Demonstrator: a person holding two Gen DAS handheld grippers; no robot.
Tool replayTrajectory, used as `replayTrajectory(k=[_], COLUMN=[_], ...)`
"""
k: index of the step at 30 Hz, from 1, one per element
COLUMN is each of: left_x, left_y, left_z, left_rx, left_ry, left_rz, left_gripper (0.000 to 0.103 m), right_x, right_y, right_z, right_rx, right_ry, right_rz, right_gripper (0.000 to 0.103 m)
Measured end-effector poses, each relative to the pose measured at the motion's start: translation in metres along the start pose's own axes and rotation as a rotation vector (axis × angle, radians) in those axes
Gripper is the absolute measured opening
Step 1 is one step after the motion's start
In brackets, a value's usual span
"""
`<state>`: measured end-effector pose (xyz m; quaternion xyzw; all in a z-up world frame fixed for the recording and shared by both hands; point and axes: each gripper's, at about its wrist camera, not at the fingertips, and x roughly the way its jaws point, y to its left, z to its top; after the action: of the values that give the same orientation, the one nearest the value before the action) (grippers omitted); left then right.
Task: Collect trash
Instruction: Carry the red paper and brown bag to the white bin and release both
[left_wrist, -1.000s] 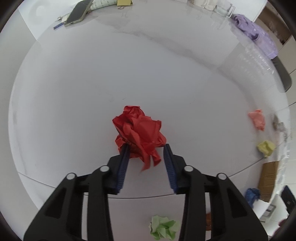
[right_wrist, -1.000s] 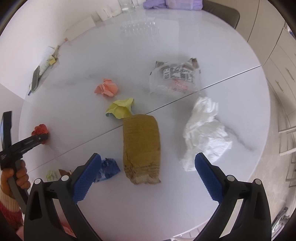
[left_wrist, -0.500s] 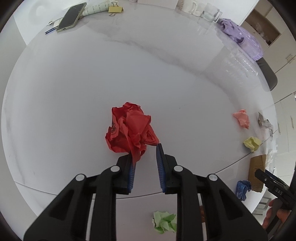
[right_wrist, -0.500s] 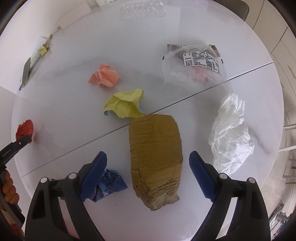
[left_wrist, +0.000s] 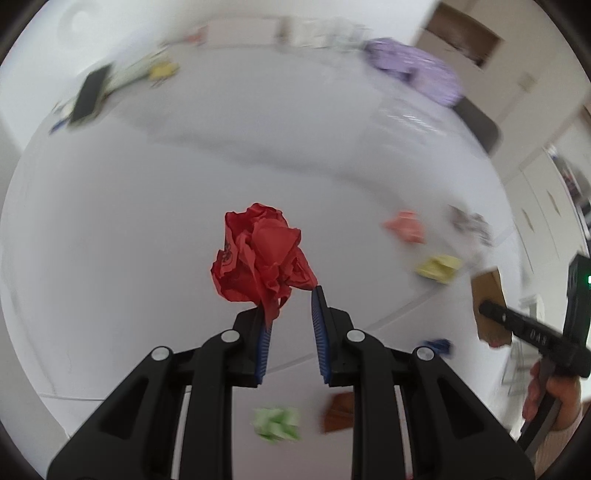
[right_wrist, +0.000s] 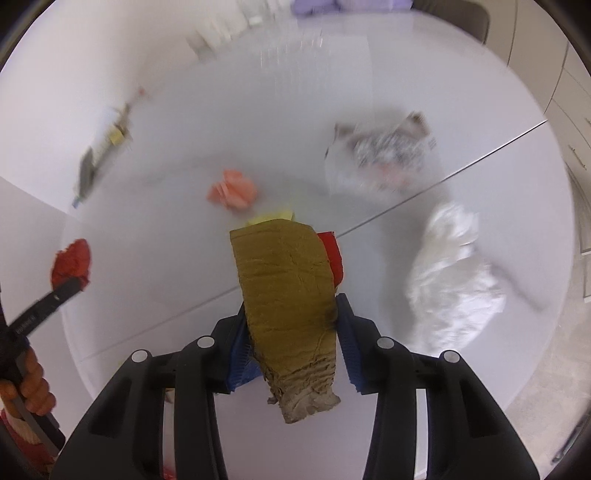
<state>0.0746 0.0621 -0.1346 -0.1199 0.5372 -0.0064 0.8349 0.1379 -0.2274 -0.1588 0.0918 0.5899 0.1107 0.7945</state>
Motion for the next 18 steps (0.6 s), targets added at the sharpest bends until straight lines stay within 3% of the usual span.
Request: replayTrajectory(k=[5,9,14,18], left_x=[-0.021,-0.031,-0.029,-0.018], left_y=[-0.074,-0.143,-0.239,-0.294], left_z=[-0.008,-0.032,-0.084,-0.132], left_rx=[0.166,0.326,0.563,0.700], left_ry=[-0.001,0.035,0.117,0.213], left_rz=[-0.120,-0.227,-0.324,-0.378], left_gripper=[0.021,0.021,0.021,0.021], right_x=[-0.061,-0.105,-0.141,-0.158], right_y=[-0.033,-0.077,-0.135,-0.173], right_z=[-0.024,-0.062,-0.122,-0.175], right_rx=[0.047,0.130,0.256,0.350], right_ry=[-0.098,-0.150,-0.164,-0.159], right_rz=[-0.003,-0.070,-0.140,-0.170], right_gripper=[0.043,0.043,0.043,0.043])
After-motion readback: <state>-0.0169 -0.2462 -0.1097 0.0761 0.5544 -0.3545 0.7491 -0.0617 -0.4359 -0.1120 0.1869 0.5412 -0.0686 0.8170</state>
